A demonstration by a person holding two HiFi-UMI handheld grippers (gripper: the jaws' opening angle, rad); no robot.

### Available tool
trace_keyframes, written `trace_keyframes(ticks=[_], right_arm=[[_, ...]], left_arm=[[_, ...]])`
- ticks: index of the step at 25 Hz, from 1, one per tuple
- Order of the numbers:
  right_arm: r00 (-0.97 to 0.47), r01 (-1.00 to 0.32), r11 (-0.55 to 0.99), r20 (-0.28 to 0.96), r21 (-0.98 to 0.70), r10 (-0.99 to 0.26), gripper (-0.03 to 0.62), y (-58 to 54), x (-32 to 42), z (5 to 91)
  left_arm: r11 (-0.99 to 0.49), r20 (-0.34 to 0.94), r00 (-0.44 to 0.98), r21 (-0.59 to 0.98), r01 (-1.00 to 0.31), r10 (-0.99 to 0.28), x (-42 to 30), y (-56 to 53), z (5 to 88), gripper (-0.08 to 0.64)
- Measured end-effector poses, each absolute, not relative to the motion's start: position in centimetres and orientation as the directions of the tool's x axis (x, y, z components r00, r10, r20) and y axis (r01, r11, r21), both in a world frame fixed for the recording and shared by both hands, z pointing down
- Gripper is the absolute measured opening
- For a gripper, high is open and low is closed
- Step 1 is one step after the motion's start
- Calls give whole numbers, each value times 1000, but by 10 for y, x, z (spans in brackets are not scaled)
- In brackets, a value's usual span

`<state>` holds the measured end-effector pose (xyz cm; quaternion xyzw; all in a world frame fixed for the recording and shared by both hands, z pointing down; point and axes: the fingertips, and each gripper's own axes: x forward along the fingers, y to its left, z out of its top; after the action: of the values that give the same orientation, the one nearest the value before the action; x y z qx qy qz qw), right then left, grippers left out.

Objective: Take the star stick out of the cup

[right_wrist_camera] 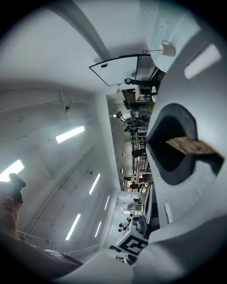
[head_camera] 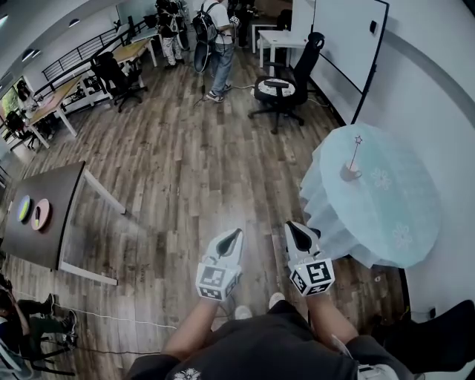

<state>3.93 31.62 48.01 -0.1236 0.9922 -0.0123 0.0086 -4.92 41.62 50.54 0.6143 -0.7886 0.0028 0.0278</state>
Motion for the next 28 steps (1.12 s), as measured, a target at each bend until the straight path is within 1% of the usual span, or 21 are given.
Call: trace_keyframes(ticks=[5,8,15,22,28], right_arm=[[-968,-253,965,20,-72,-252,3,292,33,496],[-974,-227,968,1,-108,-228,3,282,18,498],[-986,-166,984,-19,-68,-167,3,223,-6,485],[-986,-159,984,-32,-79,-162,3,149,-11,485],[-986,-158,982,-38,-104,-163,3,117,-17,491]], left_arm=[[245,73,-241,39,-969,-968,-55,396,518,5],[256,83,-253,28,-966,-964,-63,376,524,5],[260,75,-259,3,-965,-963,-72,300,512,6],[267,91,-268,-15,-963,-959,-79,230,511,5],[272,119,-272,-18,-962,-955,-86,205,518,5]])
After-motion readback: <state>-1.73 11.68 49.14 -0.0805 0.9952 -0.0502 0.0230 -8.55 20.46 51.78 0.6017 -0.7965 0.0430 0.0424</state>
